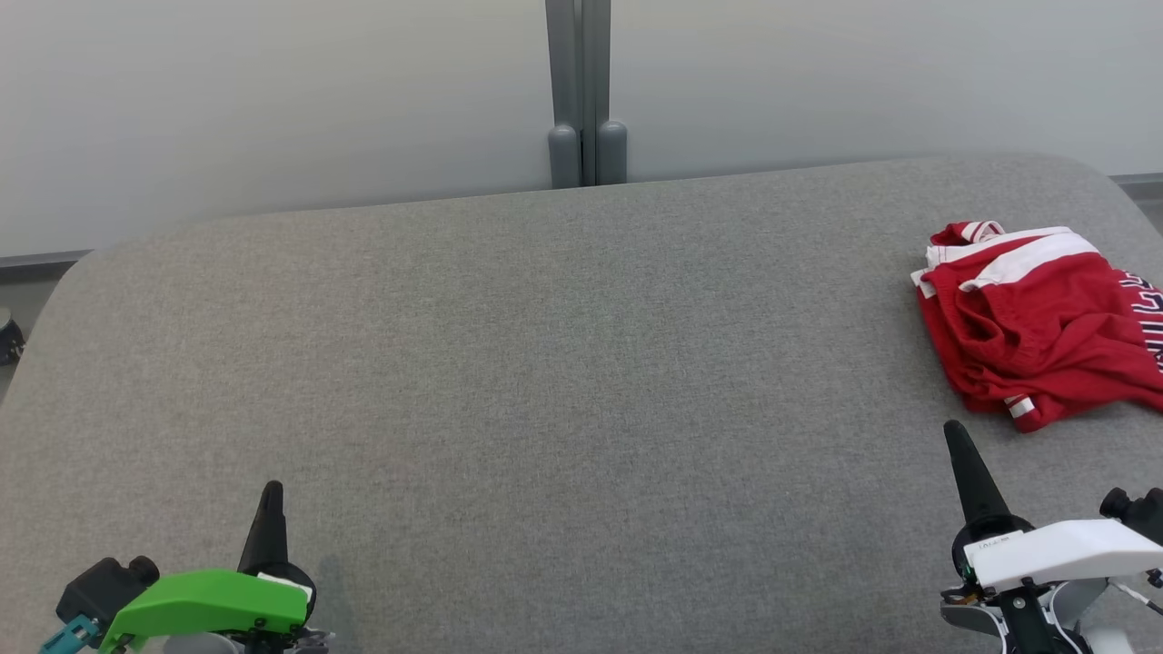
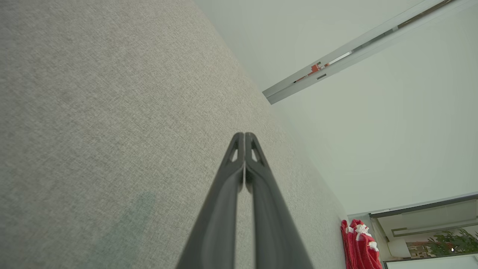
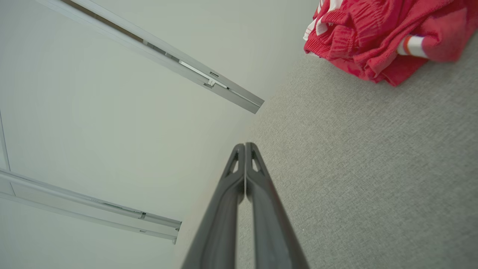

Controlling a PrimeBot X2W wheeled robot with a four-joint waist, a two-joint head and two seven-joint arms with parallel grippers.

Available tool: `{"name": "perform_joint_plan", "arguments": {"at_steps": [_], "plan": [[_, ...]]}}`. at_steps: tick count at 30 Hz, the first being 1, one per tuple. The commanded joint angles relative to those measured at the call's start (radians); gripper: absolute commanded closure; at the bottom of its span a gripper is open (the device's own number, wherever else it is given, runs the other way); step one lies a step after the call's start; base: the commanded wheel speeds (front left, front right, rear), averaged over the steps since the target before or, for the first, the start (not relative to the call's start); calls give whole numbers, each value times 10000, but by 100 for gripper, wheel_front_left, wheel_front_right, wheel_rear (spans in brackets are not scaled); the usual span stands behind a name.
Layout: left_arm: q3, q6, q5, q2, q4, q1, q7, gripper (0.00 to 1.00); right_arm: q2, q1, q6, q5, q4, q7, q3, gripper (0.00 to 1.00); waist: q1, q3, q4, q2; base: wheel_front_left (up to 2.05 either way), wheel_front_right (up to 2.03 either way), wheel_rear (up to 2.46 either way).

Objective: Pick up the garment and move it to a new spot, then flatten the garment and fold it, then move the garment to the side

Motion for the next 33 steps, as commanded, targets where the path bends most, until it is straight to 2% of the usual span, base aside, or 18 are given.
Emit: {"name": "perform_joint_plan", "arguments": {"at_steps": [1,33], "plan": [[117,-91,-250,-17,-121,-273,53,100,3,-224,-3,273,-4,51,-41,100,0,3,0,0,0,0,0],[880,-711,-2886,-309,-124,-651,834,100,132,-920,-2,3091,741,560,-268,100,0,69,-17,0,0,0,0]]}}
